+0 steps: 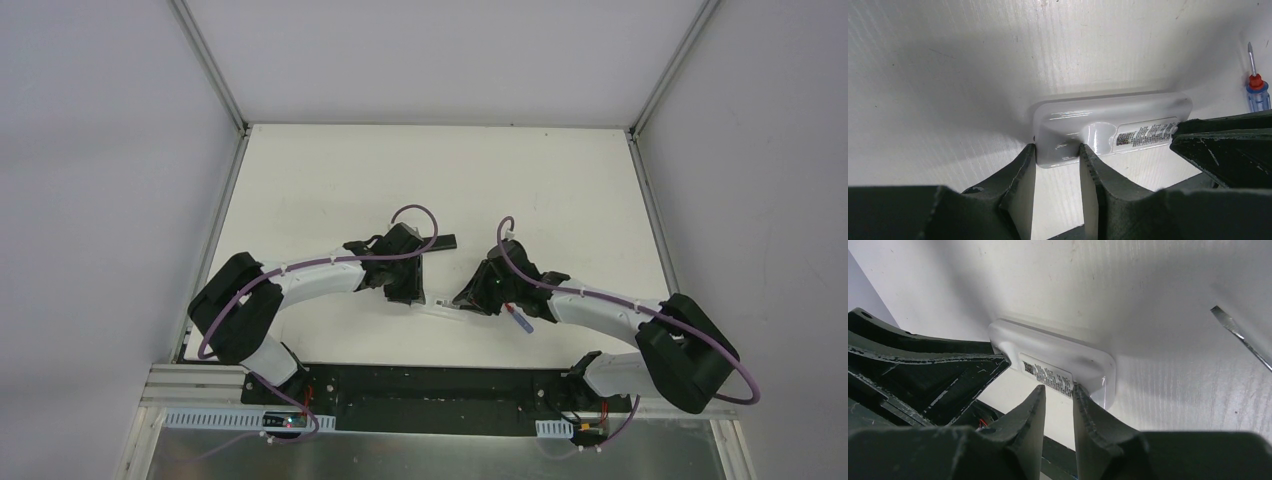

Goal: Unload the batteries from the remote control

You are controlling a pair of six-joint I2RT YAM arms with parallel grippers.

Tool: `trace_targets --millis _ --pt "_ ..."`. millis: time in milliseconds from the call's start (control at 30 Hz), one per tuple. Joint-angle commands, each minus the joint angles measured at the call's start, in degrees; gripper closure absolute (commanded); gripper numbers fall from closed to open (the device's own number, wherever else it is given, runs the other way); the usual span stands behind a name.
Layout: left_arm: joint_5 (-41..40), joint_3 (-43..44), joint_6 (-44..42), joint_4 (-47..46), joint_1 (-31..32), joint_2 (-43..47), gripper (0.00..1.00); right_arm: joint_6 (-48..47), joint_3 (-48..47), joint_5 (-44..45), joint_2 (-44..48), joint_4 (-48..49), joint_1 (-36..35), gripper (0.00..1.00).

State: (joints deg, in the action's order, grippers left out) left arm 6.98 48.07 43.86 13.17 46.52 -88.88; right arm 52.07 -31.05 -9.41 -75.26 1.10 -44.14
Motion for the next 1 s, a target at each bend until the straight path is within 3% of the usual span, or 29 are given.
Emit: trace_targets --millis 0,967 --pt "-0.47 -0.69 0.04 -0.63 2.49 -3.16 0.73 6.33 -1.10 -3.35 -2.12 26.18 -1.53 0.73" --pt "-3.38 -0.27 1.48 1.72 2.67 -2.98 0.73 7.93 -3.63 -4.07 -1.06 26.59 2.28 0.72"
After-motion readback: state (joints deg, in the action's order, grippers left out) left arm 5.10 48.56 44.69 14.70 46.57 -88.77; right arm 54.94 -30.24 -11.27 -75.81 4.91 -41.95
